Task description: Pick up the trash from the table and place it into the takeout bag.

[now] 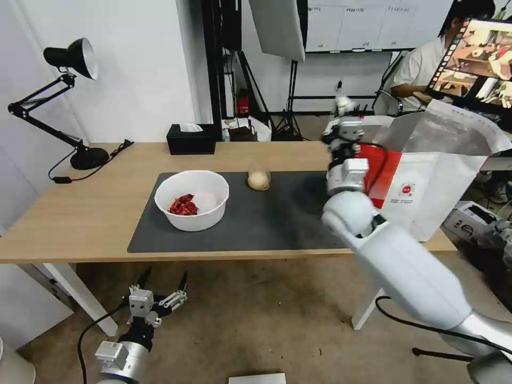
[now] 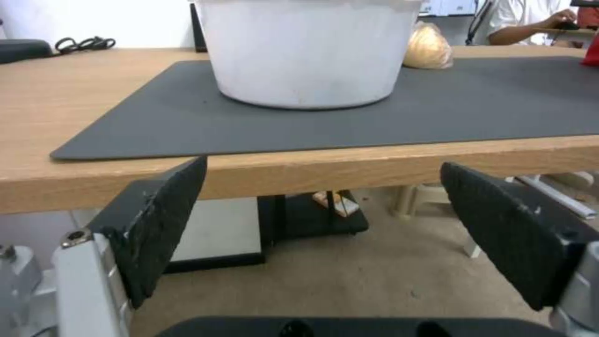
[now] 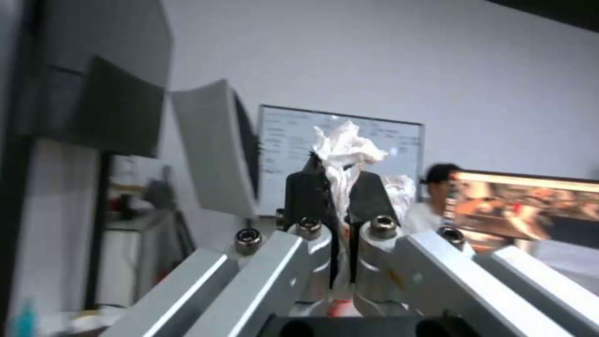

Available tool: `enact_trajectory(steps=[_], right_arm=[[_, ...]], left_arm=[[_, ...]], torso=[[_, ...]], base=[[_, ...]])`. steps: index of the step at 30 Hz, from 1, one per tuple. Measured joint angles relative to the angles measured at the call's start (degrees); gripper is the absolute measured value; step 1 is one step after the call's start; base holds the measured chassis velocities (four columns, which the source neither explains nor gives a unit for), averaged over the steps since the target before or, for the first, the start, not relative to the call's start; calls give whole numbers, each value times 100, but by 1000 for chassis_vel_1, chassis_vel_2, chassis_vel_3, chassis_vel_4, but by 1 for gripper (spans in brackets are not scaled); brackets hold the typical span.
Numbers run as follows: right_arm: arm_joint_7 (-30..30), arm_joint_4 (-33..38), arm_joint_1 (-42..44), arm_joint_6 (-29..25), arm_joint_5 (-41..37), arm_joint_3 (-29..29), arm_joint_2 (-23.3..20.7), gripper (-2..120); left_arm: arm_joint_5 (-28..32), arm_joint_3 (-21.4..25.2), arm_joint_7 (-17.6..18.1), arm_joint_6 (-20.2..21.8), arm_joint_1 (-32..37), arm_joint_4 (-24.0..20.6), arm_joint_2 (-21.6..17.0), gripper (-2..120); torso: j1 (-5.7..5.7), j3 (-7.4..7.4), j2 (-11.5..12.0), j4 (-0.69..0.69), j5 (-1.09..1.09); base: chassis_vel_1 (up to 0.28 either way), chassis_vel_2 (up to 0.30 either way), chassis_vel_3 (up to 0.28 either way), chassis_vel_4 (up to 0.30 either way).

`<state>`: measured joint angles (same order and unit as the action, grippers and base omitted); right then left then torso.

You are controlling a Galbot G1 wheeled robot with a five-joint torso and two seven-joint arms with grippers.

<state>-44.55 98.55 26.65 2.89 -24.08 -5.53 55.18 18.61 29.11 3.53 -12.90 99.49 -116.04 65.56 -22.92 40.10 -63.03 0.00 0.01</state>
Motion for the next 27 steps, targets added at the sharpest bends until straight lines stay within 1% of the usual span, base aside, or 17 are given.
enact_trajectory(steps=[2,3,5,6,8,15,17,18,19,20,21,22,25,26,27], right_arm=[[-148,94,-47,330,-304,79,-200,0],[-148,94,-47,330,-304,79,-200,0],[-306,145,-103,669,-680,110,-428,0],[-306,145,-103,669,-680,110,-428,0],[-398,165,-133,851,-1000,115,-555,0],[-486,262,-132,1061,-1293,141,-617,0],[-441,366,-106,1144,-1471,196,-638,7],[-441,366,-106,1144,-1471,196,-638,7],[-435,384,-92,1153,-1492,212,-646,11],[-429,399,-74,1156,-1497,222,-659,18],[-425,413,-59,1158,-1497,230,-674,22],[-425,413,-59,1158,-1497,230,-674,22],[-425,453,-26,1164,-1495,253,-710,36],[-425,453,-26,1164,-1495,253,-710,36],[-424,463,-21,1169,-1492,256,-717,41]], left_arm=[[0,-17,1,-2,-5,0,-10,100],[0,-17,1,-2,-5,0,-10,100],[0,-39,3,-4,-8,-17,-19,100],[0,-39,3,-4,-8,-17,-19,100],[0,-56,4,-5,-23,-29,-18,100],[3,-60,6,-9,5,-43,-6,100],[3,-60,6,-18,22,-52,-6,100],[3,-60,6,-18,22,-52,-6,100],[3,-60,6,-19,26,-60,-6,100],[4,-58,6,-20,26,-73,-7,100],[6,-57,6,-21,26,-81,-9,100],[6,-57,6,-21,26,-81,-9,100],[20,-53,6,-25,25,-92,-23,100],[20,-53,6,-25,25,-92,-23,100],[25,-52,6,-29,25,-93,-26,100]], torso=[[0,0,0,-1,-1],[0,0,0,-1,-1],[0,0,0,-1,-1],[0,0,0,-1,-1],[0,0,0,-1,0],[0,0,0,1,-1],[0,0,0,0,-2],[0,0,0,0,-2],[0,0,0,0,-2],[0,0,0,1,-2],[0,0,0,1,-2],[0,0,0,1,-2],[0,0,0,0,-2],[0,0,0,0,-2],[0,0,0,0,-2]], base=[[0,0,0,0],[0,0,0,0],[0,0,0,0],[0,0,0,0],[0,0,0,0],[0,0,0,0],[0,0,0,0],[0,0,0,0],[0,0,0,0],[0,0,0,0],[0,0,0,0],[0,0,0,0],[0,0,0,0],[0,0,0,0],[0,0,0,0]])
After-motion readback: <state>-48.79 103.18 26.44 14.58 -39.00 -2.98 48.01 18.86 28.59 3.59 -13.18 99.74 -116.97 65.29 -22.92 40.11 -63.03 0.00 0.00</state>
